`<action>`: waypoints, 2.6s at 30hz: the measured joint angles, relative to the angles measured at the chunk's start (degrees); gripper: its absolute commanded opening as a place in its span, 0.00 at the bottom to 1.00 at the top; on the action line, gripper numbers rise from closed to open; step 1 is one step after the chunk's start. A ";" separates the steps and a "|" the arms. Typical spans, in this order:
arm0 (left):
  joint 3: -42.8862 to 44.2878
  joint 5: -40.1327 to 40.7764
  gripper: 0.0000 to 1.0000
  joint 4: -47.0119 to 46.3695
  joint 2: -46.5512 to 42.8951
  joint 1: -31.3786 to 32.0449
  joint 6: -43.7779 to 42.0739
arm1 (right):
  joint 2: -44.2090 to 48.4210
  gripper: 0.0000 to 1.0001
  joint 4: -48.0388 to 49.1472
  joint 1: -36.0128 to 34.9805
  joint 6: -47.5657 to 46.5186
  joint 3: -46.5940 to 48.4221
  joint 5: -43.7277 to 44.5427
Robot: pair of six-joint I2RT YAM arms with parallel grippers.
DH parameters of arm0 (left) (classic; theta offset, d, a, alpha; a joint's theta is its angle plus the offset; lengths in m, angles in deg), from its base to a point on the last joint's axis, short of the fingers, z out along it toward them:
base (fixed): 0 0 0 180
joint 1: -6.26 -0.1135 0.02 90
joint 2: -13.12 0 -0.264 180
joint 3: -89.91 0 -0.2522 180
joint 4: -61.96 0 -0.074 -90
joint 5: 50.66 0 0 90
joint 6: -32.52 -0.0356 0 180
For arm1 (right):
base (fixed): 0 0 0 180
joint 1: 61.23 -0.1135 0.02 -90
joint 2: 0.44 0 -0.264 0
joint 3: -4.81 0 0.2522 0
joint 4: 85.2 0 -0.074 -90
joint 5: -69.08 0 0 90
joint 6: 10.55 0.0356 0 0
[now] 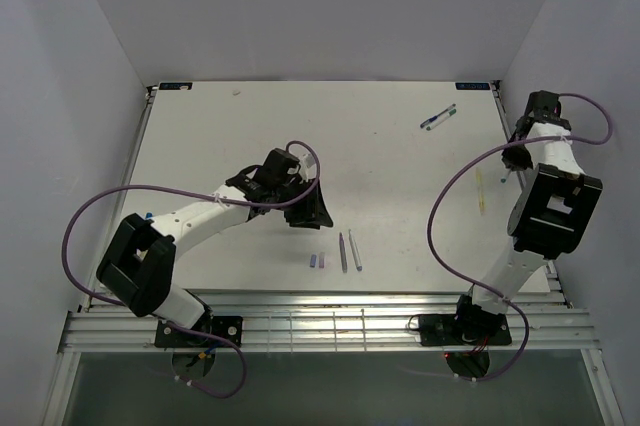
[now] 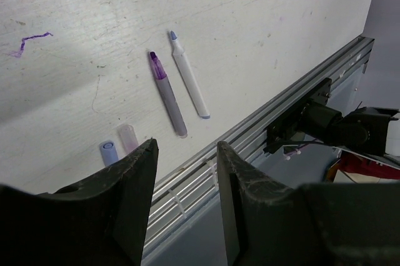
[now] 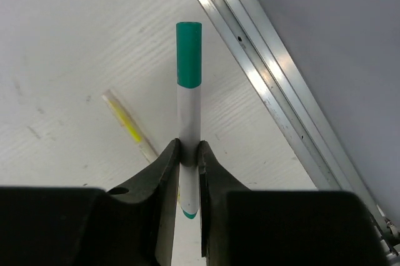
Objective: Open the pen caps
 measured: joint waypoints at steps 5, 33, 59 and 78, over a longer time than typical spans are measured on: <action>3.21 0.13 0.53 2.47 0.07 -0.35 0.98 | 5.88 0.08 -1.90 -6.60 1.99 2.56 -2.67; 3.56 -3.61 0.55 -1.42 -5.55 -7.32 22.73 | 24.79 0.08 4.44 -51.15 11.52 -19.45 -54.93; 3.23 -5.51 0.15 -1.92 -5.55 -6.73 25.11 | 23.21 0.08 12.59 -54.34 18.01 -19.56 -55.32; 2.45 -4.50 0.00 -3.04 -5.64 -6.78 25.11 | 16.87 0.10 11.19 -55.58 15.37 -15.19 -55.89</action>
